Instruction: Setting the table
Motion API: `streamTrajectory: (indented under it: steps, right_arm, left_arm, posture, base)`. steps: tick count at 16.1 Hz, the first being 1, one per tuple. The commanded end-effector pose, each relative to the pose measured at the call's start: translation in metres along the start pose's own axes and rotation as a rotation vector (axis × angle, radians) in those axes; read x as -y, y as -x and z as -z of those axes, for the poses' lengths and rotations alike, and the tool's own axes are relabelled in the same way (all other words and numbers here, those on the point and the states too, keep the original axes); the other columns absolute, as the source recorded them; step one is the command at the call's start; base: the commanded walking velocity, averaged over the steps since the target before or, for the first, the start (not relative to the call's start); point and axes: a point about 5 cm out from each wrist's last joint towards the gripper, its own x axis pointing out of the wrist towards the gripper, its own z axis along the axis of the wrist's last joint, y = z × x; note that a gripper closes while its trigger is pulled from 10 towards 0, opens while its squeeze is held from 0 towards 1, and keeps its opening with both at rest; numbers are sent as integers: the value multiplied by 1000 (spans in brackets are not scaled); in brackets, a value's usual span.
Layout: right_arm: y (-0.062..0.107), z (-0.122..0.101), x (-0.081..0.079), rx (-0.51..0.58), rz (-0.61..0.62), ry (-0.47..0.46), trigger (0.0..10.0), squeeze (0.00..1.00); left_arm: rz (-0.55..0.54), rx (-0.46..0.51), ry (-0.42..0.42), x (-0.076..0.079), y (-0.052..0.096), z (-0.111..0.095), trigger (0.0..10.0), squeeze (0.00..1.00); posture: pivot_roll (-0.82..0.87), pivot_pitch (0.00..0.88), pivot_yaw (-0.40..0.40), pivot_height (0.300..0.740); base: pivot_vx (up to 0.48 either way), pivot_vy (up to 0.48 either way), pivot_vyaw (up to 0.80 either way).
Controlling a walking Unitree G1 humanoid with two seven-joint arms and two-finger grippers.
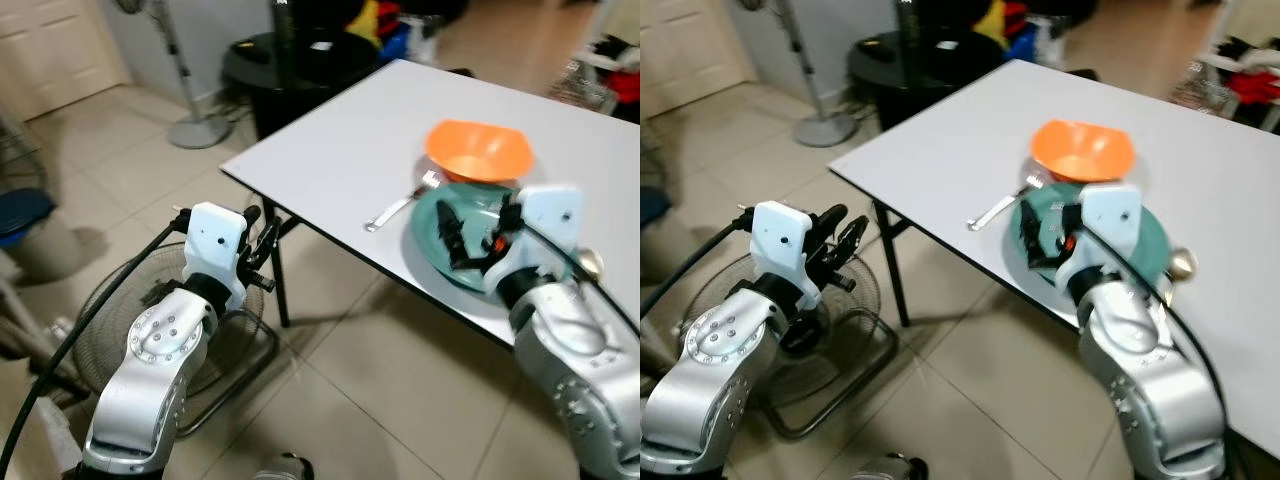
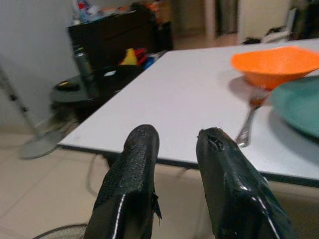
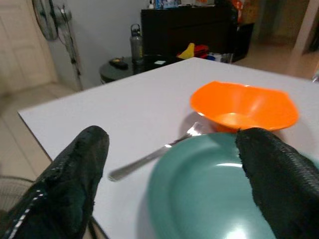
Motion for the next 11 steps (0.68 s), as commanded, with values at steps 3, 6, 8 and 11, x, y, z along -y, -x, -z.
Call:
streamTrajectory:
  steps: [3,6,8,11]
  right_arm:
    - [3,13,-7,-8,-92,-81,10000,1000]
    - [3,18,-13,-6,-156,-65,10000,1000]
    - [2,19,-13,3,-171,-65,10000,1000]
    - [-3,14,-12,36,-172,-60,10000,1000]
  left_arm:
    - [-79,19,0,-4,2,-8,10000,0]
    - [-126,-19,26,-8,5,3,10000,0]
    - [-169,-22,32,-12,9,4,10000,0]
    - [-158,-9,22,-13,5,2,10000,0]
  posture:
    - [64,0,89,740]
    - [71,0,80,740]
    - [82,0,59,740]
    - [76,0,60,740]
  base:
    - [0,0,800]
    - [0,0,800]
    - [0,0,800]
    - [0,0,800]
